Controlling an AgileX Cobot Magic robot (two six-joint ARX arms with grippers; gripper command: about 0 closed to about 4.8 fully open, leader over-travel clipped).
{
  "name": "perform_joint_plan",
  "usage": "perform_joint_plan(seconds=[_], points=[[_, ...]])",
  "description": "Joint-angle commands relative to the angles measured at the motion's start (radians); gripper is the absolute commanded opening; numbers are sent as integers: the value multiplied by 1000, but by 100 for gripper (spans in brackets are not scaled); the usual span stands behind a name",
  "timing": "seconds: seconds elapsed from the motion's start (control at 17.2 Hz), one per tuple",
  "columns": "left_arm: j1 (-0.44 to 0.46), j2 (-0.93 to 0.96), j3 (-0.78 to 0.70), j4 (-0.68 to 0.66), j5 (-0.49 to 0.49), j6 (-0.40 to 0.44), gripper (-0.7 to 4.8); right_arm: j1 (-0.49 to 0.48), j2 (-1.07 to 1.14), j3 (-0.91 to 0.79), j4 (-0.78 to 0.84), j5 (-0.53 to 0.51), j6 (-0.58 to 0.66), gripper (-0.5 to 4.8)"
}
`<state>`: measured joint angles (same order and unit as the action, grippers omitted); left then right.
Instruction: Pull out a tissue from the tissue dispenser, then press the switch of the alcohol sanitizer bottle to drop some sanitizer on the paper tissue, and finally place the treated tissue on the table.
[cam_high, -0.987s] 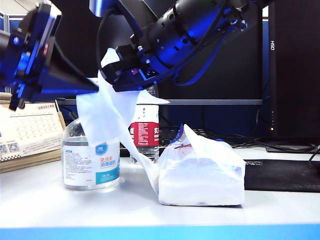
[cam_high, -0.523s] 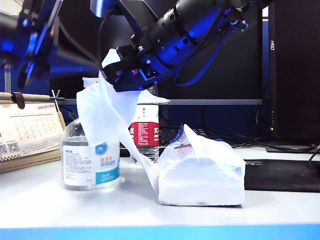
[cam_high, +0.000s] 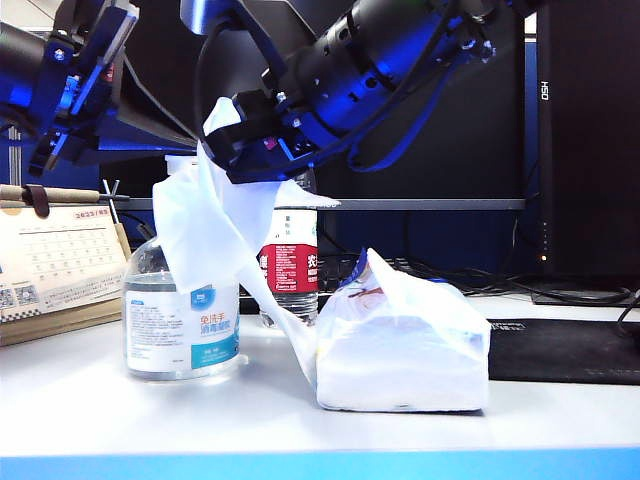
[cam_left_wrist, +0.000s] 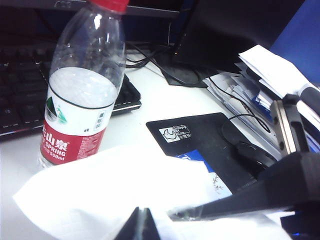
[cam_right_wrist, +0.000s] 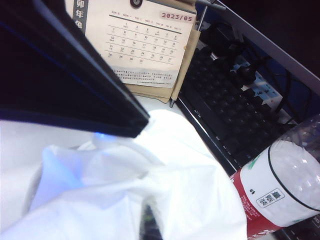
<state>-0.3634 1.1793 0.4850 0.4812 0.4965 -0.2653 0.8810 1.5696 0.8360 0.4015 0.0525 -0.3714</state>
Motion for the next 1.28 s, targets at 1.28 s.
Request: perform_joint_plan(seconds=[1.28], points=[[-4, 113, -87, 158, 85, -61, -6, 0, -3, 3, 13, 51, 4, -6]])
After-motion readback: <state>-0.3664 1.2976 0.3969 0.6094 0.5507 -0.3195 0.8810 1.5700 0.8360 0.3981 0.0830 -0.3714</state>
